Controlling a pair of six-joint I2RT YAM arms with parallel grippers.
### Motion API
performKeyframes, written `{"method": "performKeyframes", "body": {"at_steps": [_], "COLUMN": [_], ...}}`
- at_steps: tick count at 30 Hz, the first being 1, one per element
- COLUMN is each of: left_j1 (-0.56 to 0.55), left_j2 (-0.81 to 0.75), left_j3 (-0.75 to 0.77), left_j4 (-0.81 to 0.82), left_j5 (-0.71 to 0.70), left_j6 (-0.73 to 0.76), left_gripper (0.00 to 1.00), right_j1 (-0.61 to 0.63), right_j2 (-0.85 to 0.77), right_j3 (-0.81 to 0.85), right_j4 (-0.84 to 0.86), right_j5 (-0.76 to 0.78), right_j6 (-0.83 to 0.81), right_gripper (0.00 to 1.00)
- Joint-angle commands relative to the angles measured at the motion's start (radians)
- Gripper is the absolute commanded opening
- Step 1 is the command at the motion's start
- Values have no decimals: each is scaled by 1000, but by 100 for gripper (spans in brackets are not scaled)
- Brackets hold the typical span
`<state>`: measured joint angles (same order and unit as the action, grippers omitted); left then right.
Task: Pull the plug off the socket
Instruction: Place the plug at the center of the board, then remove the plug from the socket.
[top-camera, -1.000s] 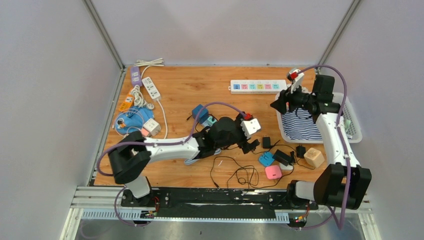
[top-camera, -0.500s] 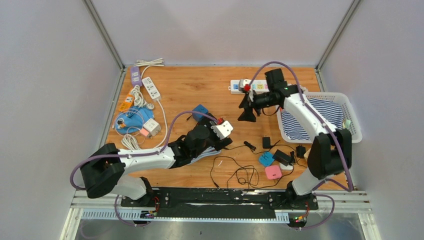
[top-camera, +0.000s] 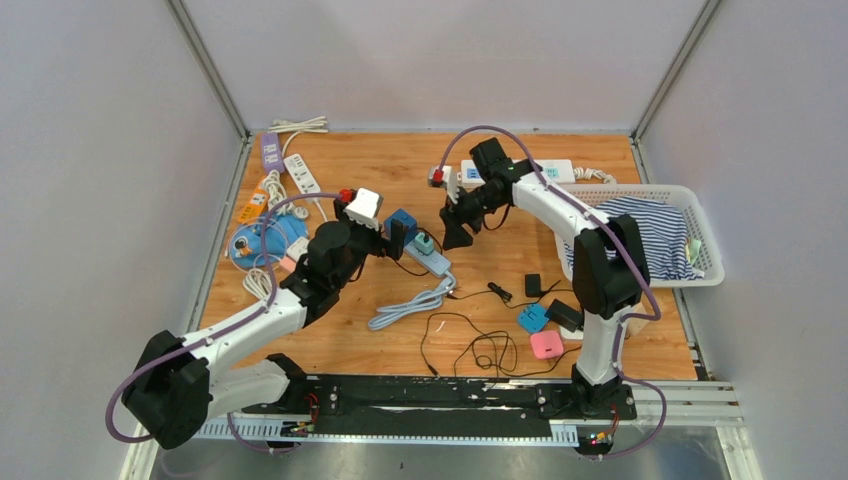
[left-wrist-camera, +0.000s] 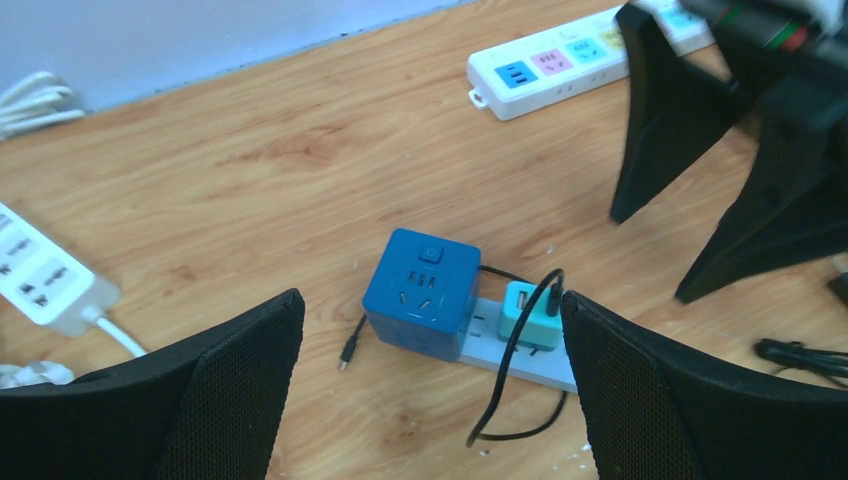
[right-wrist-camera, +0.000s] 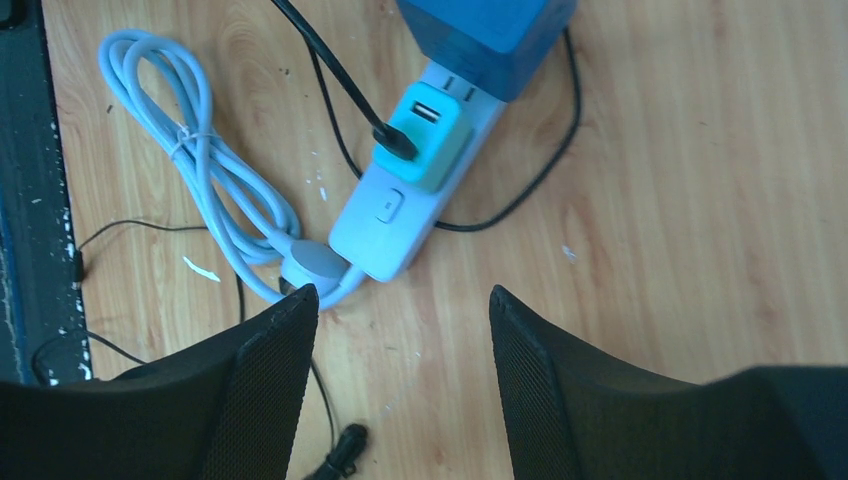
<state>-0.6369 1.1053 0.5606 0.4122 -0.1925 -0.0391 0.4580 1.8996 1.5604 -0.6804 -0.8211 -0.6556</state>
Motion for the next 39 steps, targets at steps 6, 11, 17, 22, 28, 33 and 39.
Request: {"method": "performKeyframes", "body": {"at_steps": [6, 11, 17, 22, 28, 33, 39], "left_j1": [27, 28, 31, 30, 30, 30, 31], "left_j2": [-6, -4, -37, -61, -68, -63, -64], "left_j3": [-43, -53, -73, -88, -95, -96, -98], "left_j4": [-3, -3, -1, -1, -1, -1, -1], "left_j5": [49, 17, -46, -87, -100, -106, -110], "left_j6": [-101, -92, -82, -81, -76, -74, -73], "left_gripper": [100, 100, 100, 100, 100, 100, 100], "right_j1": [126, 152, 162, 179, 182, 182, 179], "right_j2": [6, 27, 53, 87, 120, 136, 147], "right_j3": [-63, -75, -96, -89, -65, -52, -22], "right_j4": [173, 250, 308, 319, 318, 320, 310], "right_j5": [192, 314, 318, 320, 365, 380, 366], "right_j6": [258, 402, 487, 506, 498, 478, 462], "right_gripper": [69, 71, 69, 64, 57, 54, 55]}}
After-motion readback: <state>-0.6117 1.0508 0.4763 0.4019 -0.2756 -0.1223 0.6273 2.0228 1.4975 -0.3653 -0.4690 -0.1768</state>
